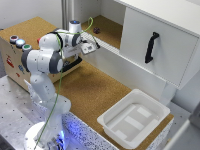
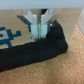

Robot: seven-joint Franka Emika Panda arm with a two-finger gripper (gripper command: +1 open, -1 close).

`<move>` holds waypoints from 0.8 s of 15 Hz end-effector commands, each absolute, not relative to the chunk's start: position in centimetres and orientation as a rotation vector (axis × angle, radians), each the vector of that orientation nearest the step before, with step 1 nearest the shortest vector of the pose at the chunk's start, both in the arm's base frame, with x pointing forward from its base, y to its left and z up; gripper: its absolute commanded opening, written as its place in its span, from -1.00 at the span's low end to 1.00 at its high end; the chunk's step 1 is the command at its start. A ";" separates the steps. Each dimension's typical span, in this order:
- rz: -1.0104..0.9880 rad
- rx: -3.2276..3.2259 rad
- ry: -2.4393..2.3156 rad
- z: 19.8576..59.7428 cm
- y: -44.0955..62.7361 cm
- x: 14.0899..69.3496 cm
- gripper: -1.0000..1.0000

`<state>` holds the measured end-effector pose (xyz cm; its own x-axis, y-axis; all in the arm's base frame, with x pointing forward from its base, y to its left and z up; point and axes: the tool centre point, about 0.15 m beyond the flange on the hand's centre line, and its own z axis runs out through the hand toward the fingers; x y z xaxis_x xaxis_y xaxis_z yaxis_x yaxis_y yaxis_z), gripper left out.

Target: Grasp the drawer handle, then open it

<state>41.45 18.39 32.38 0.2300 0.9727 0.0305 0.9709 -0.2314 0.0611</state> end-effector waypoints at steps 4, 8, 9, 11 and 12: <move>0.260 2.482 1.834 32.0 12.2 46.2 -1.00; 0.250 2.497 1.774 32.1 10.8 47.0 -1.00; 0.250 2.499 1.774 32.2 10.9 46.9 -1.00; 0.270 2.494 1.802 32.8 11.7 46.1 -1.00; 0.277 2.490 1.825 33.2 12.0 45.7 -1.00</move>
